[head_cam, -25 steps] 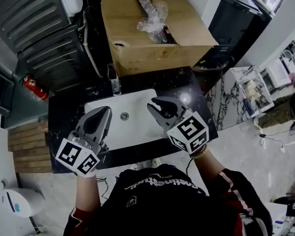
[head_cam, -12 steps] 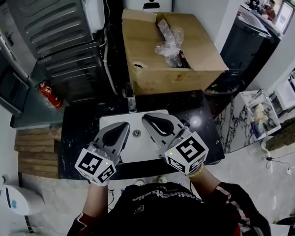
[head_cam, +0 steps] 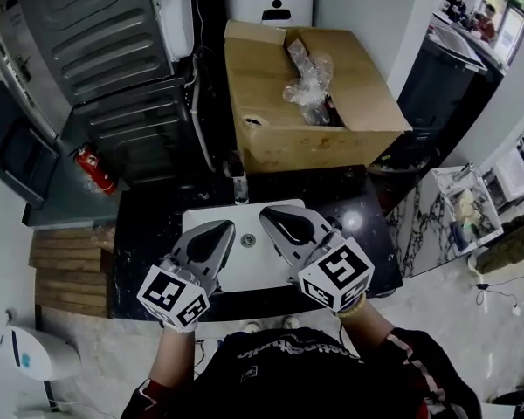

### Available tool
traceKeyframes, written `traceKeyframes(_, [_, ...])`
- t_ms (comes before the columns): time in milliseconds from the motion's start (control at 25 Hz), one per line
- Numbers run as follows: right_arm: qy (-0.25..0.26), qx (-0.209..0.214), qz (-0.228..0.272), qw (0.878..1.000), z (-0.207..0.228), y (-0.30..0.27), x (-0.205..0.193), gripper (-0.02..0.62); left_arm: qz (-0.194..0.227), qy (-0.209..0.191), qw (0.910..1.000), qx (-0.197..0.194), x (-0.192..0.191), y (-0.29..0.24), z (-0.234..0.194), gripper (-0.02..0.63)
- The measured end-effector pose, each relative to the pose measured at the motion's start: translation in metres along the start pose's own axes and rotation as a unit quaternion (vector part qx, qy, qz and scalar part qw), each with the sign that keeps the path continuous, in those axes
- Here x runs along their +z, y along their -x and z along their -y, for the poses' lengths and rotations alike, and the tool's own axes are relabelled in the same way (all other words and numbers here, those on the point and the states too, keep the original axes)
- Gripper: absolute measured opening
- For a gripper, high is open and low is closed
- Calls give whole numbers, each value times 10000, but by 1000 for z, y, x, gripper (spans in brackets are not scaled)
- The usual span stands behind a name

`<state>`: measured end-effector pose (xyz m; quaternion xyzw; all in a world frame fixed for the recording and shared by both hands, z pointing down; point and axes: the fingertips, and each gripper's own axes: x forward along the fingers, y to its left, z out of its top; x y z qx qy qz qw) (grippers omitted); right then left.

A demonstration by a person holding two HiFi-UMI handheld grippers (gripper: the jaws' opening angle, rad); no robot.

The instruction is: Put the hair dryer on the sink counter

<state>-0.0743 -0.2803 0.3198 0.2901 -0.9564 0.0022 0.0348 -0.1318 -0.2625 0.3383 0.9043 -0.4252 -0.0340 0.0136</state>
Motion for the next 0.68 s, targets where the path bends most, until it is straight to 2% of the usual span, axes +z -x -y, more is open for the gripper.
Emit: traceKeyframes(680, [22, 67, -120, 9999, -2, 5, -6, 46, 50, 109, 9999, -45, 2, -2, 2, 14])
